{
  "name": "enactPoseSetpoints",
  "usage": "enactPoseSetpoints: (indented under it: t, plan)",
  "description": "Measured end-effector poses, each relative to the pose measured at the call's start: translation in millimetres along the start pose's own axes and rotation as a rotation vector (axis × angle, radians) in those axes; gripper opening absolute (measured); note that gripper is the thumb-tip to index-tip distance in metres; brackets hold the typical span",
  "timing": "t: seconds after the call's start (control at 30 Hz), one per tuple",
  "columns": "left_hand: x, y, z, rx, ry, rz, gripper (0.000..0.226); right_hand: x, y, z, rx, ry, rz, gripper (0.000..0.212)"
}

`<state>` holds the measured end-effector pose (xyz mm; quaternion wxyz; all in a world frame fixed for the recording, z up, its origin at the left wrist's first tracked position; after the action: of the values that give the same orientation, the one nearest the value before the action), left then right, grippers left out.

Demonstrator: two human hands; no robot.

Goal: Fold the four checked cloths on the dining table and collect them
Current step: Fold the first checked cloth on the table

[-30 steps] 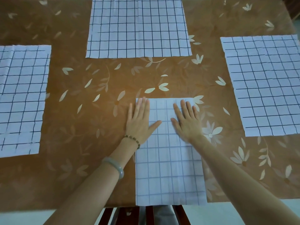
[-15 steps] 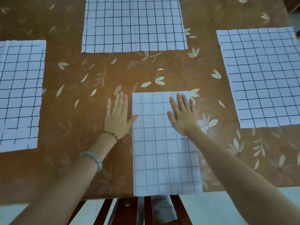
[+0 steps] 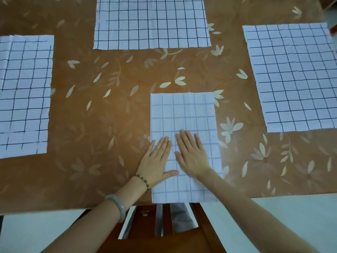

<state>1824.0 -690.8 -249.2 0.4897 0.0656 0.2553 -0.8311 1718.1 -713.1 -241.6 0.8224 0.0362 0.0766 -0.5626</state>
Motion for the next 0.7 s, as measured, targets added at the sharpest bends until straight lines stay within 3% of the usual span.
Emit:
enactPoseSetpoints:
  t: [0.27, 0.37, 0.53, 0.7]
  plan:
    - [-21, 35, 11, 0.031, -0.039, 0.067, 0.112, -42, -85, -13, -0.088, 0.106, -0.157, 0.072]
    - [-30, 31, 18, 0.014, -0.060, 0.049, 0.115, -52, -85, -3, -0.102, 0.137, -0.211, 0.074]
    - [-41, -27, -8, 0.032, 0.006, -0.179, 0.114, -70, 23, 10, -0.029, 0.046, 0.124, 0.073]
    - [-47, -16, -23, 0.036, 0.054, -0.135, 0.112, -91, 17, -21, -0.086, 0.162, 0.176, 0.078]
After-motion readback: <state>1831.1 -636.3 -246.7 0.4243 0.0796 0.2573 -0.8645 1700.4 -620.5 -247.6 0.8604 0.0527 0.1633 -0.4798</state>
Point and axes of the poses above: each hand's wrist, its own x-axis towards the middle knuckle, its own z-axis out of the back of the hand, y = z × x, the point moved 9 cm from there along x, towards the middle knuckle, and after that the axes turned 14 degrees about -x, right-handed, at the moved point
